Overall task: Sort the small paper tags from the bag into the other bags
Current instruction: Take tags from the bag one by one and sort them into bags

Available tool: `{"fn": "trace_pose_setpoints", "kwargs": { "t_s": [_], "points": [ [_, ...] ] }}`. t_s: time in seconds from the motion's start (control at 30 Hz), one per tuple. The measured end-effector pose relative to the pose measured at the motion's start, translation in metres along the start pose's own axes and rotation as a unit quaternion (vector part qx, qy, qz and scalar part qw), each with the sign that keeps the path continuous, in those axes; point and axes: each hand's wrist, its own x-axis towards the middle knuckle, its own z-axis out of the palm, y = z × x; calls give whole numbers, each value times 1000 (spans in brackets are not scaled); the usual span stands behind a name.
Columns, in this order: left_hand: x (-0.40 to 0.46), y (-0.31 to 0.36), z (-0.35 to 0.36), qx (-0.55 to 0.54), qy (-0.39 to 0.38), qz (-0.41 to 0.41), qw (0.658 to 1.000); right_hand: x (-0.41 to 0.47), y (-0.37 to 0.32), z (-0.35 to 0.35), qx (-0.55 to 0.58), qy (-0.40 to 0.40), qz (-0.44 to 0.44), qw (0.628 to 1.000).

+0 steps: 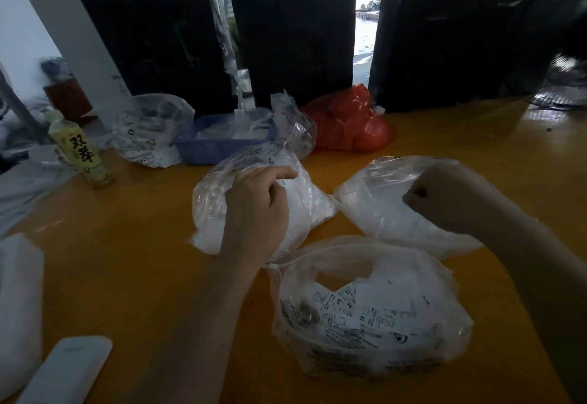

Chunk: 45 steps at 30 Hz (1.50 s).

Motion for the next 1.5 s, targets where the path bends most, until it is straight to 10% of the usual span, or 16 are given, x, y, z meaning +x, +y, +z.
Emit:
{"fn": "trace_pose_setpoints", "kwargs": {
  "t_s": [0.17, 0.43, 0.83, 1.17, 1.5],
  "points": [
    [-10, 25, 5, -171, -67, -64, 981, -22, -8, -29, 305, -9, -42, 951],
    [-17, 35, 15, -390, -234, -222, 862, -36, -20, -40, 346, -75, -159, 921],
    [-21, 39, 8, -338, -229, -172, 896, -30, -29, -26, 306, -78, -149, 937],
    [-18, 40, 12, -476, -158, -291, 814, -25, -45, -5, 429, -31, -95, 898],
    [-18, 38, 9, -439, -208, -277, 829, -23, -41, -6, 395, -5, -88, 915]
  ]
}}
